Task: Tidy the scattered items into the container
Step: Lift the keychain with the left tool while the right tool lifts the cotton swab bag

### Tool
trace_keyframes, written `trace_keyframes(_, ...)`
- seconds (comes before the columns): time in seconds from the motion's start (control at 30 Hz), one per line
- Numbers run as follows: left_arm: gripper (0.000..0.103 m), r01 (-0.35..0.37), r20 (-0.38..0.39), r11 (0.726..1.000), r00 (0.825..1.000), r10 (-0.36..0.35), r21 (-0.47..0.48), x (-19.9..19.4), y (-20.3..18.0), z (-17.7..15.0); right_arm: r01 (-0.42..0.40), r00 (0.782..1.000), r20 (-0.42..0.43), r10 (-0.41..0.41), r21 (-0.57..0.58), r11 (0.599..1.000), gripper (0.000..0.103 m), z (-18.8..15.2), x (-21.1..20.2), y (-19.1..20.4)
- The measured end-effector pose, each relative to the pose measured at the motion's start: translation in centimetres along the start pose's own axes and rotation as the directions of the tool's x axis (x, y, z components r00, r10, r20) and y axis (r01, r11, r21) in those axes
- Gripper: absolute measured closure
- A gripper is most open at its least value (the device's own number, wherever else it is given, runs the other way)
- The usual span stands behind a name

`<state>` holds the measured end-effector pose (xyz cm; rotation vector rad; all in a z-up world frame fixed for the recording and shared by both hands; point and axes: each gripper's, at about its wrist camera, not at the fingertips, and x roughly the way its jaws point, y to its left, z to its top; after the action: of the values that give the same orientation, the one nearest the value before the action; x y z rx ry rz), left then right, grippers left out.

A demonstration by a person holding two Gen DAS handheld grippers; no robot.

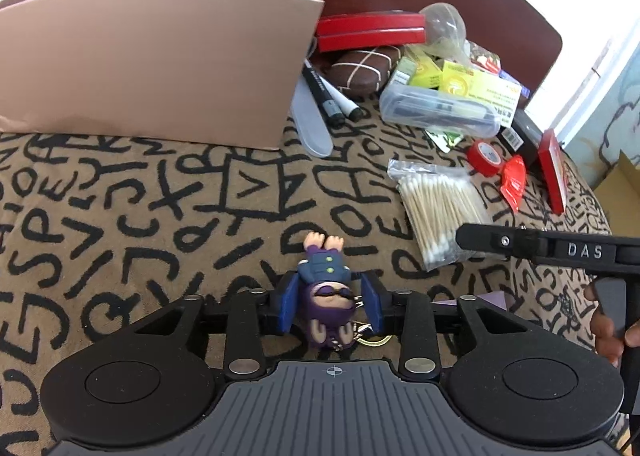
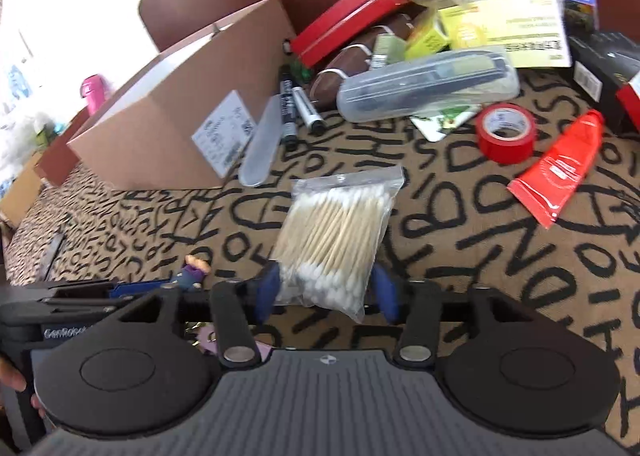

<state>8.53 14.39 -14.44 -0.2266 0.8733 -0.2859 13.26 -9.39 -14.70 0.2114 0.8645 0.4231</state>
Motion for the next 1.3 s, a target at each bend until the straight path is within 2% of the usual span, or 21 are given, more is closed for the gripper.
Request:
trace_keyframes(0.07, 0.042, 0.0, 0.005, 1.0, 1.0, 0.0, 0.008, 0.2, -0.4, -0.1, -0.004, 1.0, 0.014, 0.003, 0.039, 0.999, 0.037, 0.1, 0.2, 0.0)
trace_keyframes(0.13, 0.043, -0.012, 0.009, 0.999, 1.0, 0.012, 0.038, 0.4, -0.8, -0.2, -0.004, 1.0, 0.015, 0.004, 0.046, 0.999, 0.036, 0.3, 0.7, 0.2)
trace_keyframes(0.17, 0.048, -0.027, 0.009, 0.998, 1.0, 0.027, 0.057, 0.5, -1.0, -0.3, 0.008, 1.0, 0.011, -0.008, 0.034, 0.999, 0.036, 0.2, 1.0, 0.4)
trace_keyframes(0.2, 0.068, -0.048, 0.011, 0.996, 0.999, 0.048, 0.076, 0.5, -1.1, -0.3, 0.022, 1.0, 0.002, -0.022, 0.02, 1.0, 0.036, 0.2, 1.5, 0.6)
trace_keyframes(0.23, 0.073, -0.06, 0.01, 0.994, 0.998, 0.059, 0.086, 0.5, -1.1, -0.4, 0.028, 1.0, -0.005, -0.027, 0.011, 1.0, 0.035, 0.0, 1.9, 0.7)
trace_keyframes(0.33, 0.071, -0.048, 0.008, 0.997, 0.999, 0.047, 0.065, 0.5, -0.7, -0.3, 0.047, 0.999, 0.014, -0.046, -0.03, 0.998, 0.036, -0.5, 2.3, 1.2)
trace_keyframes(0.37, 0.066, -0.047, 0.011, 0.997, 0.999, 0.046, 0.065, 0.6, -0.7, -0.3, 0.053, 0.998, 0.016, -0.053, -0.042, 0.998, 0.037, -0.6, 2.4, 1.5)
trace_keyframes(0.4, 0.054, -0.043, 0.015, 0.997, 0.999, 0.042, 0.067, 0.6, -0.8, -0.3, 0.057, 0.998, 0.016, -0.056, -0.05, 0.997, 0.037, -0.6, 2.5, 1.6)
trace_keyframes(0.43, 0.053, -0.043, 0.018, 0.996, 0.999, 0.042, 0.075, 0.7, -1.0, -0.3, 0.059, 0.998, 0.016, -0.059, -0.06, 0.996, 0.037, -0.6, 2.6, 1.8)
trace_keyframes(0.47, 0.053, -0.051, 0.023, 0.995, 0.999, 0.049, 0.09, 0.8, -1.2, -0.4, 0.061, 0.998, 0.017, -0.06, -0.075, 0.995, 0.04, -0.6, 2.7, 2.0)
trace_keyframes(0.5, 0.058, -0.062, 0.028, 0.993, 0.998, 0.059, 0.105, 0.9, -1.5, -0.4, 0.061, 0.998, 0.02, -0.059, -0.098, 0.993, 0.048, -0.7, 2.9, 2.2)
trace_keyframes(0.53, 0.074, -0.076, 0.032, 0.99, 0.997, 0.072, 0.117, 1.0, -1.7, -0.4, 0.054, 0.998, 0.021, -0.052, -0.112, 0.992, 0.052, -0.7, 3.0, 2.4)
trace_keyframes(0.57, 0.075, -0.08, 0.034, 0.989, 0.997, 0.076, 0.121, 0.9, -1.7, -0.4, 0.042, 0.999, 0.019, -0.04, -0.109, 0.993, 0.061, -0.7, 2.9, 2.6)
trace_keyframes(0.6, 0.075, -0.075, 0.034, 0.991, 0.997, 0.071, 0.111, 0.8, -1.6, -0.3, 0.03, 0.999, 0.015, -0.029, -0.102, 0.994, 0.065, -0.8, 2.8, 2.7)
trace_keyframes(0.77, 0.075, -0.024, 0.022, 0.999, 0.999, 0.023, 0.035, -0.9, -0.8, -0.4, -0.038, 0.999, 0.001, 0.038, -0.076, 0.996, 0.067, -1.4, 1.4, 3.2)
trace_keyframes(0.87, 0.075, 0.004, 0.044, 1.0, 0.999, -0.004, 0.006, -2.6, -0.5, -0.3, -0.054, 0.998, 0.011, 0.056, -0.096, 0.994, 0.067, -1.6, 0.3, 4.2)
trace_keyframes(1.07, 0.075, 0.044, 0.147, 0.999, 0.988, -0.042, -0.006, -7.4, -0.1, 2.5, -0.12, 0.989, 0.06, 0.131, -0.167, 0.979, 0.067, -0.3, -2.5, 6.9)
trace_keyframes(1.3, 0.075, 0.014, 0.277, 1.0, 0.961, -0.02, 0.025, -13.3, 1.2, 7.5, -0.204, 0.965, 0.118, 0.236, -0.233, 0.951, 0.067, 3.4, -4.0, 10.1)
